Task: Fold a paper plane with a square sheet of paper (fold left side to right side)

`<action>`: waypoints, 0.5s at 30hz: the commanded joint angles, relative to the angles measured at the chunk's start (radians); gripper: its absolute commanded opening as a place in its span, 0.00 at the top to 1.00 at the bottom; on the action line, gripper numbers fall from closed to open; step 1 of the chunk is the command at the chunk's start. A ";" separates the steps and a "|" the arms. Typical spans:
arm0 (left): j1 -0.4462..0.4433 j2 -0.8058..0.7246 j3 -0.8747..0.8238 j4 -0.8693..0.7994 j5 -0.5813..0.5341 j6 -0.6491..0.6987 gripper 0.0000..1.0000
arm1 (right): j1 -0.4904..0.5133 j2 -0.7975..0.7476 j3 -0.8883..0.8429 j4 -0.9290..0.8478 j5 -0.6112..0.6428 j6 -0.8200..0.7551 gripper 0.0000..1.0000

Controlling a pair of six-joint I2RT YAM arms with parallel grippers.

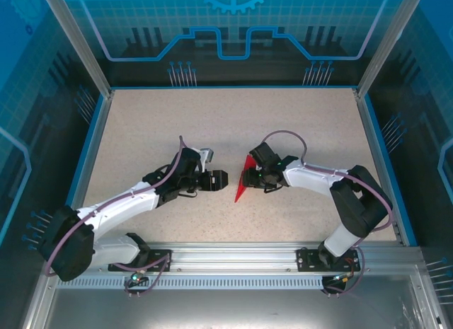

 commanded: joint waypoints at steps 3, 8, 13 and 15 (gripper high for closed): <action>0.006 -0.020 -0.014 -0.028 -0.027 0.027 0.29 | 0.010 -0.024 0.021 -0.006 0.002 -0.016 0.75; 0.005 -0.048 -0.014 -0.045 -0.051 0.027 0.29 | 0.009 -0.120 0.024 0.000 -0.053 -0.072 1.00; 0.005 -0.127 -0.017 -0.094 -0.111 0.030 0.26 | 0.000 -0.220 0.007 0.025 -0.187 -0.130 1.00; 0.006 -0.170 -0.029 -0.109 -0.143 0.029 0.24 | -0.018 -0.248 -0.051 0.071 -0.261 -0.124 1.00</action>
